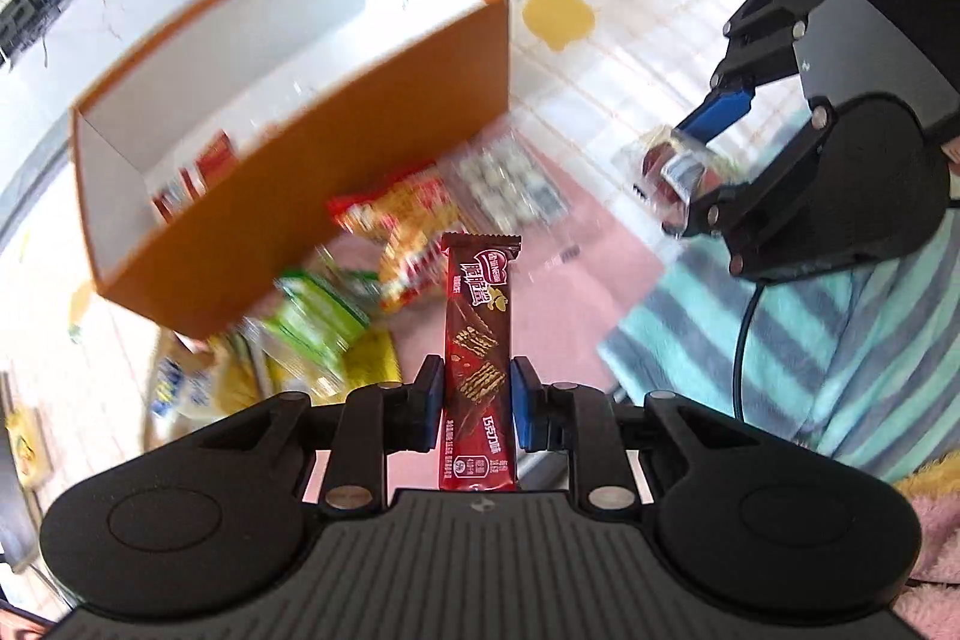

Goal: Organize snacks
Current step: 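Lift and carry the chocolate bar and pastry bag with both tools into the box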

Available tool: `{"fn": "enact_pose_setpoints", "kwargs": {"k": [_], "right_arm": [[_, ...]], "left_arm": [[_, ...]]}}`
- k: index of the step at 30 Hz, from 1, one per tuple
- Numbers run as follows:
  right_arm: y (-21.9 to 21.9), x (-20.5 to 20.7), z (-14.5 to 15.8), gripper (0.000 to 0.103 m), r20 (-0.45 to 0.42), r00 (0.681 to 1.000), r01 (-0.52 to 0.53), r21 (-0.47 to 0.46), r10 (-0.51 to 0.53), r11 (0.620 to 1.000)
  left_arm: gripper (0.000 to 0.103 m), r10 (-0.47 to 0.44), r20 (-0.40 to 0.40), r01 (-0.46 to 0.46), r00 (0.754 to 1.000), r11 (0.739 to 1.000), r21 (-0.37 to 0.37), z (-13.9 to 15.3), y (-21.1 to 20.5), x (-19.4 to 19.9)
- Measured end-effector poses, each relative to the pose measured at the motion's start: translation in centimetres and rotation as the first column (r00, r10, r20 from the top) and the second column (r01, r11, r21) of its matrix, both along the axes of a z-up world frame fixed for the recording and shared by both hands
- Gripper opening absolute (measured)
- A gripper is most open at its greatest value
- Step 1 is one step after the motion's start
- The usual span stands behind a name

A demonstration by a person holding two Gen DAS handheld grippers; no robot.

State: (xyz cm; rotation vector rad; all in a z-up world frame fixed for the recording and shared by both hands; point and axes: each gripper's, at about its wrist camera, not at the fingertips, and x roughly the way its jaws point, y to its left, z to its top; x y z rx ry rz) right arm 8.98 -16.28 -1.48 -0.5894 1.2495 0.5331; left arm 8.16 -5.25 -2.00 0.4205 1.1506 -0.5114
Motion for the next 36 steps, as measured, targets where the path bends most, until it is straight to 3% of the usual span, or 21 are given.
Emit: {"fn": "enact_pose_setpoints", "kwargs": {"k": [8,15,19,24,36], "right_arm": [[1.4,3.0,5.6,0.041,0.11,0.993,-0.038,0.041,0.033,0.998],[2.9,7.6,7.9,0.041,0.194,0.981,-0.027,0.076,0.011,0.997],[4.0,10.7,7.4,0.041,0.2,0.98,-0.004,0.09,-0.014,0.996],[5.3,14.0,5.5,0.041,0.166,0.985,0.019,0.096,-0.035,0.995],[6.9,20.0,-1.4,0.041,-0.005,0.995,0.095,0.011,-0.095,0.995]], "left_arm": [[0.025,0.037,0.104,-0.037,0.994,0.999,-0.01,4.6,1.1,3.7],[0.025,0.141,0.17,-0.131,0.975,0.989,-0.068,6.9,2.7,9.2],[0.025,0.181,0.176,-0.17,0.968,0.982,-0.076,6.5,3.2,12.3],[0.025,0.23,0.129,-0.219,0.965,0.971,-0.094,5.0,4.4,15.2],[0.025,0.237,-0.022,-0.238,0.971,0.97,-0.054,-1.0,5.2,19.5]]}}
